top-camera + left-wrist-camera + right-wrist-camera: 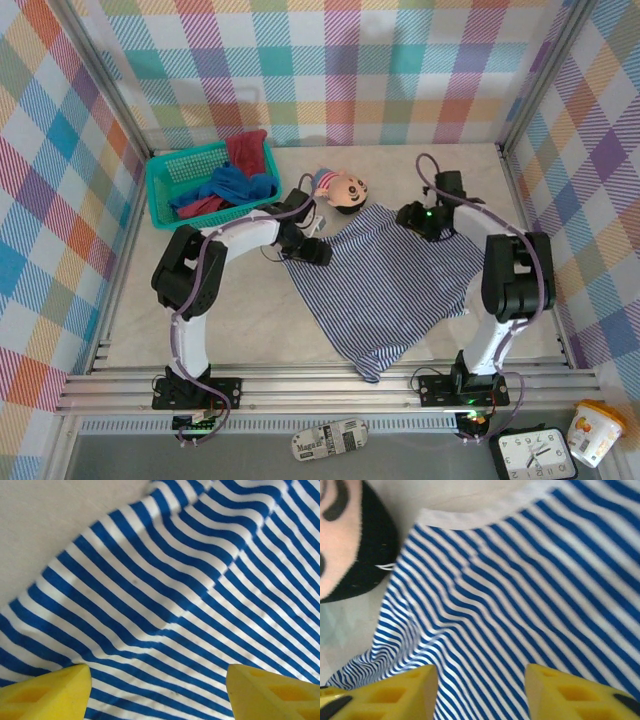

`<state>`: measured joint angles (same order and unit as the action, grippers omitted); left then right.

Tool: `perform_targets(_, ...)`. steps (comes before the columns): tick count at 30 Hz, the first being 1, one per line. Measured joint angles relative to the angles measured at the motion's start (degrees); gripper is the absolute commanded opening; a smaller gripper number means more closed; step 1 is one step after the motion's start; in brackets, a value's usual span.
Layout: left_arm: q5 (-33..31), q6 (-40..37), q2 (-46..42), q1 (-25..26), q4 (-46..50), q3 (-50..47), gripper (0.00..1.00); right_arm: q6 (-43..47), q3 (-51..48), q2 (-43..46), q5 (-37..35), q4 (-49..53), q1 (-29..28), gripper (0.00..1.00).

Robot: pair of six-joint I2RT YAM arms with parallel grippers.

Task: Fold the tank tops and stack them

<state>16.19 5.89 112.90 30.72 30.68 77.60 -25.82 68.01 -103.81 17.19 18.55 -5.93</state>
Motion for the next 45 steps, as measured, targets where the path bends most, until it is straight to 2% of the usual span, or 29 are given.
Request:
perform_targets(6,0.87,-1.22,1.66,-1.49,-0.61,0.94,0.71,-3.8,7.06,-7.74,0.96,-3.67,-3.76,0.32)
perform_targets(16,1.31,-2.86,2.58,-1.77,-0.55,2.01,0.71,-5.55,19.19,-18.45,1.84,-4.04,-7.54,0.26)
perform_targets(24,1.18,-4.46,2.58,-1.77,-0.2,2.01,0.71,-5.75,29.07,-25.31,1.97,-2.67,-11.28,0.28)
perform_targets(32,-0.72,-5.92,2.69,-1.97,1.66,2.82,0.71,-5.73,40.11,-32.17,1.99,-1.09,-12.55,0.37)
perform_targets(37,-2.21,-6.43,2.89,-3.1,3.32,3.69,0.72,-2.16,40.96,-31.45,-0.04,3.04,-12.52,0.41)
perform_targets(45,-1.16,-5.38,1.36,-3.5,5.42,3.02,0.72,1.73,32.46,-22.53,-4.79,9.57,-11.98,0.39)
